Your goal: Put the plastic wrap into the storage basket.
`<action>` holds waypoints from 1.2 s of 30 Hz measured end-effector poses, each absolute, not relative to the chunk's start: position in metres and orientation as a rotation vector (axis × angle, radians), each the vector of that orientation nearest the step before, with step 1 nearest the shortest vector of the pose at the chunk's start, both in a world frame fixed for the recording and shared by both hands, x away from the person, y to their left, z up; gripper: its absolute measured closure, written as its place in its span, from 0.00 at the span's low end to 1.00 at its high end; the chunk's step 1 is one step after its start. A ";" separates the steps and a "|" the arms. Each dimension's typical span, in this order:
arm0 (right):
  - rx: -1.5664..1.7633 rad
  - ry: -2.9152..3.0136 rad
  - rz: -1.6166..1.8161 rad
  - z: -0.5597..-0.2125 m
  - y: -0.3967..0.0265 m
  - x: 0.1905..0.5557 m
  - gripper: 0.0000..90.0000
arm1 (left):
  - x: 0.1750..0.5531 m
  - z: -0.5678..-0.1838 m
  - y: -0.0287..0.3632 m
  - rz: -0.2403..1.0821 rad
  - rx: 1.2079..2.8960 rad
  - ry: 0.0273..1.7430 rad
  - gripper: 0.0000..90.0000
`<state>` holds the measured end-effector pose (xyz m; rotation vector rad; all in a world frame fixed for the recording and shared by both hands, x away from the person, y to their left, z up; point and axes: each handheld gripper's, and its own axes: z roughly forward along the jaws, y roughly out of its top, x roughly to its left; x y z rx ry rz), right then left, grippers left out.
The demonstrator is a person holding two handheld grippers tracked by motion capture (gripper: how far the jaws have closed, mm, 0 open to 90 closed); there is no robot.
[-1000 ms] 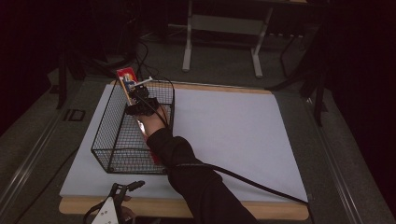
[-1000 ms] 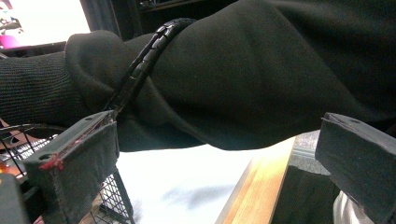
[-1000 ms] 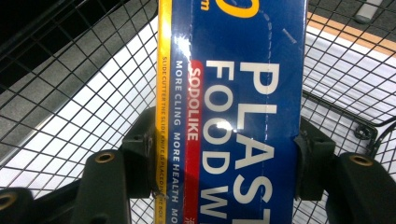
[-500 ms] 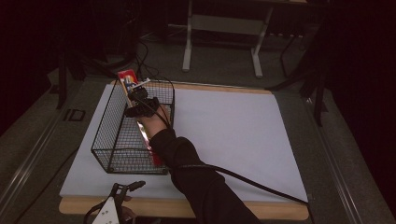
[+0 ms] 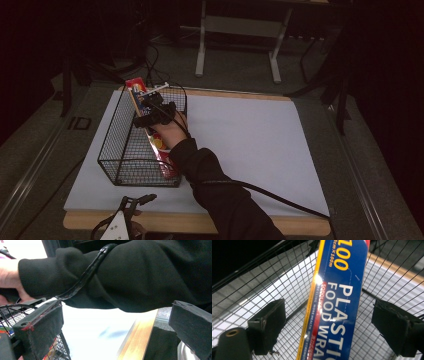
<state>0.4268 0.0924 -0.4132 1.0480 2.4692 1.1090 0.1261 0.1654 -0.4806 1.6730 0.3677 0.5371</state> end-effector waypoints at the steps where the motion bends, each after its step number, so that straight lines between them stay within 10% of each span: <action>1: 1.048 2.469 1.109 -0.413 0.092 0.427 0.13 | 0.126 -0.481 0.165 0.538 1.673 0.367 0.00; 36: 0.888 2.392 1.178 -0.380 -0.055 0.390 0.17 | 0.132 -0.483 0.160 0.530 1.691 0.360 0.00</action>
